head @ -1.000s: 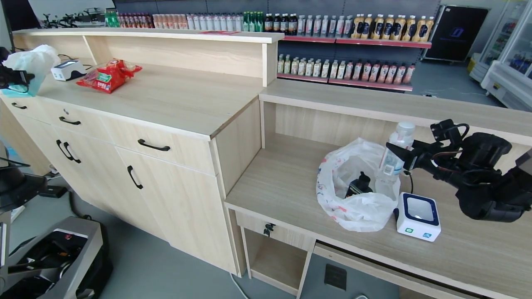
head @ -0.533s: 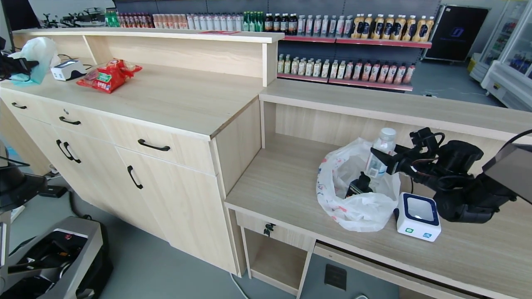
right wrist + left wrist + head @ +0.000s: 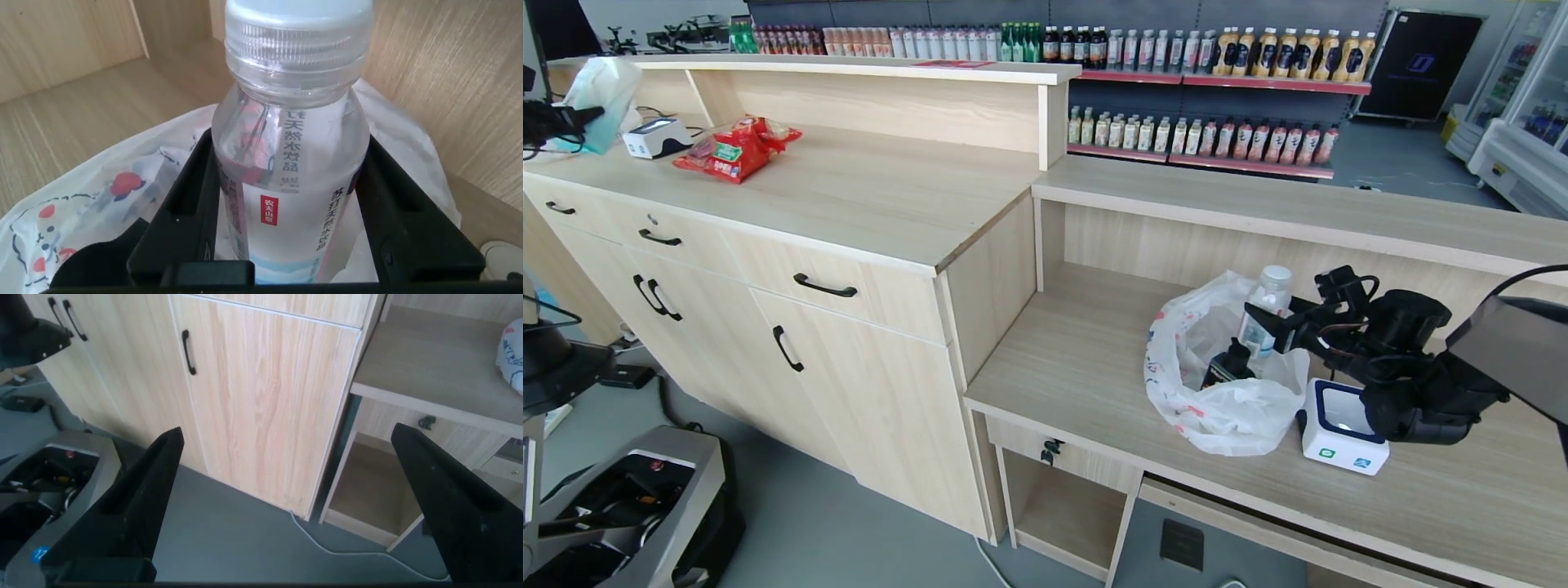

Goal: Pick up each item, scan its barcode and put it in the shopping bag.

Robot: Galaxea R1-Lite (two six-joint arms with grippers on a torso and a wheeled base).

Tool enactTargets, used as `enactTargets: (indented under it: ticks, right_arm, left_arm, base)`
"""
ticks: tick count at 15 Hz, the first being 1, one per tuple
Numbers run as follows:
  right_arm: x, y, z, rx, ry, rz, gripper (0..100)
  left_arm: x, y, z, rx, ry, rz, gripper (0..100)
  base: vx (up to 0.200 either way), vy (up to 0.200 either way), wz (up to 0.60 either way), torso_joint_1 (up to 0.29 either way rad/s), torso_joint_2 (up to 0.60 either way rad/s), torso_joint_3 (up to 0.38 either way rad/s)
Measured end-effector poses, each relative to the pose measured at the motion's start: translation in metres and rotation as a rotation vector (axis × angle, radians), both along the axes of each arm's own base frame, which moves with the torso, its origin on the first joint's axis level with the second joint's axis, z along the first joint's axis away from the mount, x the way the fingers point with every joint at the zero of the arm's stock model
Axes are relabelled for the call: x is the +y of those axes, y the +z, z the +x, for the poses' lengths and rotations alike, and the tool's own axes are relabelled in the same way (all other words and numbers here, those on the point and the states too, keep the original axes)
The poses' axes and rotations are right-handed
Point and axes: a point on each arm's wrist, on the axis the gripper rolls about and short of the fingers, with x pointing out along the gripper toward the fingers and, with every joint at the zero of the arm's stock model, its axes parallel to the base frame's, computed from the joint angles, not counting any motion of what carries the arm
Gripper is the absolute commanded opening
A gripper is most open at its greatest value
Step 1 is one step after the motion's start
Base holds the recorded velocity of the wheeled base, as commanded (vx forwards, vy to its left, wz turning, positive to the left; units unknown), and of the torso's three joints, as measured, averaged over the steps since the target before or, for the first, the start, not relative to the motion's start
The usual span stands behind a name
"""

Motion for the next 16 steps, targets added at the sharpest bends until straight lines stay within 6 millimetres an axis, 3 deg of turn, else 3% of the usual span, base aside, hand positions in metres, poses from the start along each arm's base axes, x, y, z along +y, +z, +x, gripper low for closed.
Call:
enactTargets:
  ticks: [5, 16]
  right_arm:
    - [0.001, -0.013, 0.002, 0.023, 0.001, -0.006, 0]
    - [-0.001, -0.022, -0.002, 0.053, -0.004, -0.01, 0]
  left_arm:
    - [0.0, 0.0, 0.0, 0.0, 0.001, 0.0, 100]
    - [0.0, 0.0, 0.0, 0.0, 0.001, 0.0, 100]
  base:
    - [0.0, 0.0, 0.0, 0.0, 0.0, 0.0]
    - [0.0, 0.0, 0.0, 0.0, 0.0, 0.0]
